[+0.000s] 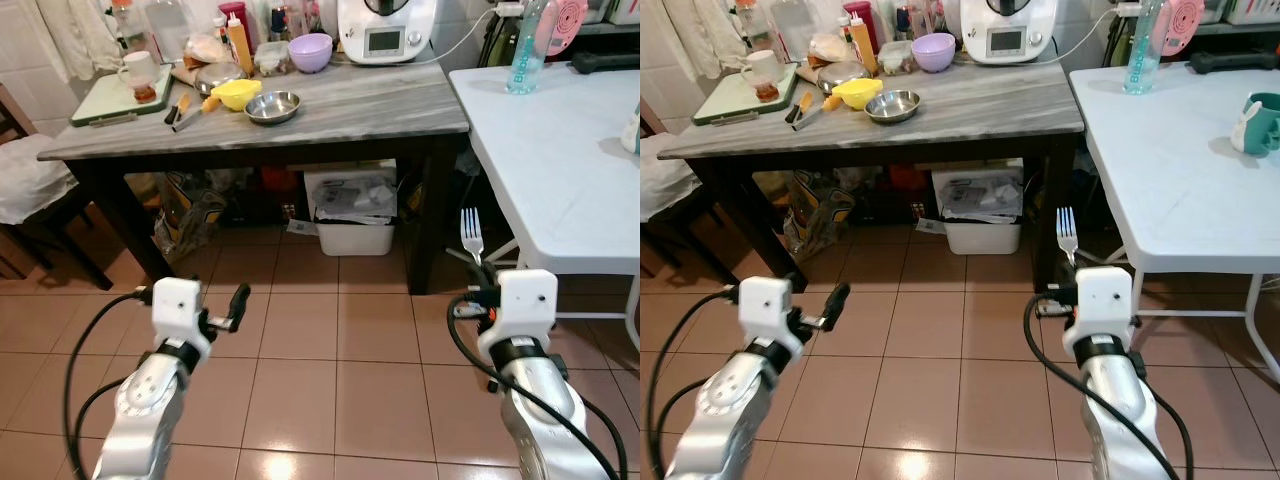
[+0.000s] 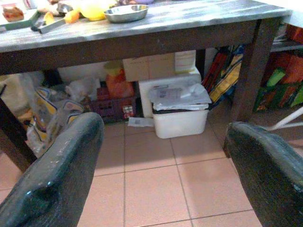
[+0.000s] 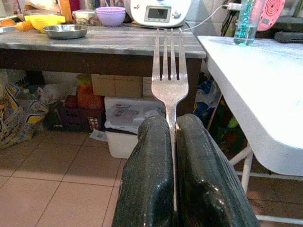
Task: Setting the table
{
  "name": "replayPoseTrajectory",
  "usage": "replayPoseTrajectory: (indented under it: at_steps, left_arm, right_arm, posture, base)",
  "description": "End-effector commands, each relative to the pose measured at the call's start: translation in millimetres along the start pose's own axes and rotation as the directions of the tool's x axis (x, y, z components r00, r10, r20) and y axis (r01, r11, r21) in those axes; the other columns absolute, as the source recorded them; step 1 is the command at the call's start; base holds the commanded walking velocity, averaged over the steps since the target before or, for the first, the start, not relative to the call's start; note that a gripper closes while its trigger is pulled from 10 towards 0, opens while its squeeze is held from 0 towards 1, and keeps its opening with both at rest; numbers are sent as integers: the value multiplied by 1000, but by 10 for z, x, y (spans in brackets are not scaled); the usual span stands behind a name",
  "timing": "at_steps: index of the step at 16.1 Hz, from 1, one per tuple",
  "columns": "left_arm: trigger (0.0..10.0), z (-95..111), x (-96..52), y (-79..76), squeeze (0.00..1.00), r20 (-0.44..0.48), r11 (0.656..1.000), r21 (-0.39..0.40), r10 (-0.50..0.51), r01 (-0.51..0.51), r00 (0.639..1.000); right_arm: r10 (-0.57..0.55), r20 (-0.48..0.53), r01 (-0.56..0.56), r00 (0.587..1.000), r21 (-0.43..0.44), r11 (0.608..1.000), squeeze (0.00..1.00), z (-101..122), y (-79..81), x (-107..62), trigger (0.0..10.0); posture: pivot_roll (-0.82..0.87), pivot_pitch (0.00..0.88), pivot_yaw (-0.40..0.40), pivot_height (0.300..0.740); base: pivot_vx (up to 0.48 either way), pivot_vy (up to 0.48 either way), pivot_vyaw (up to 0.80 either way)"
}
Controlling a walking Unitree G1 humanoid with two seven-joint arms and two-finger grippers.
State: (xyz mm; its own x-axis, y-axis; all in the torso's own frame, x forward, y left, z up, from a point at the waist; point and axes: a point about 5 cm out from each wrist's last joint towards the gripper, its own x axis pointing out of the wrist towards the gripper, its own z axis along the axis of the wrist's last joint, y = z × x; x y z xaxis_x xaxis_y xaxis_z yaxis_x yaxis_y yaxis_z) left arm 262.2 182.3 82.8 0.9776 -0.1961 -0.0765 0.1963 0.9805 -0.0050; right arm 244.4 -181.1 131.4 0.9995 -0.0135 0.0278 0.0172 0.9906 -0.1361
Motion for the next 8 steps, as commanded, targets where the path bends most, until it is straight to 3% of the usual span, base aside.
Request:
replayPoseTrajectory:
  at_steps: [1, 4, 8]
  left_arm:
    - [10000, 17, -38, 50, 0, 2, 1000, 17, 8, -8, 1000]
    - [10000, 23, -63, 2, 0, 5, 1000, 11, -3, 3, 1000]
    - [10000, 52, -30, -81, 0, 13, 999, -2, -44, 44, 999]
  right_arm:
    - [-3, 20, 3, 1000, 2, 1000, 0, 50, -1, -27, 10000]
    - [-2, 6, 2, 1000, 4, 1000, 0, 16, 10, -79, 10000]
    - [-3, 21, 3, 1000, 7, 1000, 0, 64, 27, -12, 10000]
  posture:
    - [-78, 0, 115, 740]
    - [-76, 0, 114, 740]
    - [-81, 6, 117, 740]
  base:
    - [0, 0, 0]
    - [0, 0, 0]
    - [309, 0, 0]
